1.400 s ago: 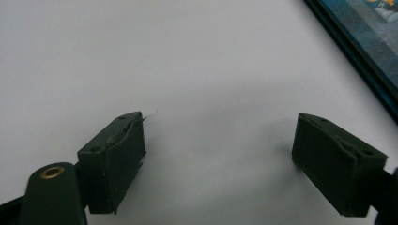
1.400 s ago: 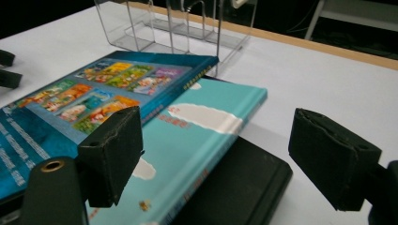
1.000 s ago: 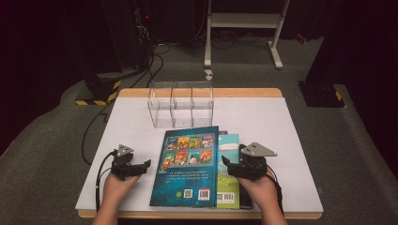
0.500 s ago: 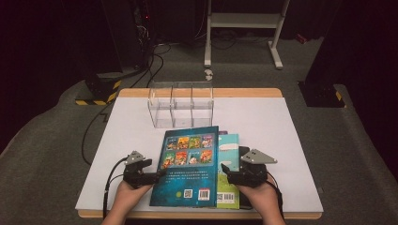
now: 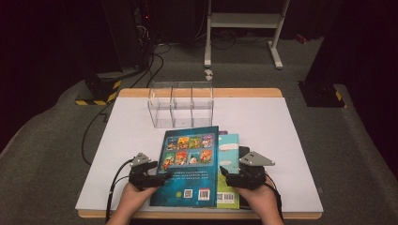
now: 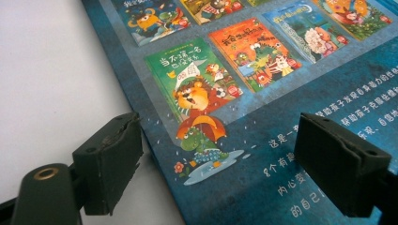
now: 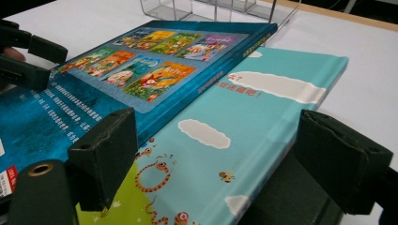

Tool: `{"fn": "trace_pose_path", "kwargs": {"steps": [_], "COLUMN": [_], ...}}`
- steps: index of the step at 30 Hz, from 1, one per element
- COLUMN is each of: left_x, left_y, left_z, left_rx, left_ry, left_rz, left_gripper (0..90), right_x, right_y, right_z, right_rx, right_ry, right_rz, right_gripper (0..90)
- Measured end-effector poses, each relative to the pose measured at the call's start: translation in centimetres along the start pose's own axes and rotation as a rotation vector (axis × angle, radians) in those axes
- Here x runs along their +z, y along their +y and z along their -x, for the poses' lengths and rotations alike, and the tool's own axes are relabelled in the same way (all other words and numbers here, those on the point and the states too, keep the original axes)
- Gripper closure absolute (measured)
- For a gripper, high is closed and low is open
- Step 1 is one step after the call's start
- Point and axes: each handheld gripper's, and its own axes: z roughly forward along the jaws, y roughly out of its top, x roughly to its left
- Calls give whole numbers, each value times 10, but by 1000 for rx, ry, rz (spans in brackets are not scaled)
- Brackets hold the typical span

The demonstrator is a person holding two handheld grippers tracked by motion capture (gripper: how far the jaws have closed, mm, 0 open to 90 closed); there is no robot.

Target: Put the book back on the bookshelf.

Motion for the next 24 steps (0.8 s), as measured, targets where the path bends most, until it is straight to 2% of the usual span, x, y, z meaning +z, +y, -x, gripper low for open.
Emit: {"fn": "trace_pose_path", "kwargs": {"steps": [9, 18, 24], "left_x": [1, 1, 2], "left_y": [-1, -1, -1], "left_z": [-1, 1, 6], "left_rx": [-26, -21, -11], "left_ry": [-16, -8, -27], "left_rz": [-11, -11, -4], "left_gripper": [138, 130, 142], "right_x": [0, 0, 1], "right_y": [1, 1, 2], "right_z": [-2, -1, -3], "right_rx": [-14, -15, -20], "right_ry": [-12, -12, -14], "right_rz": [0, 3, 5], "right_gripper": [150, 166, 163]}}
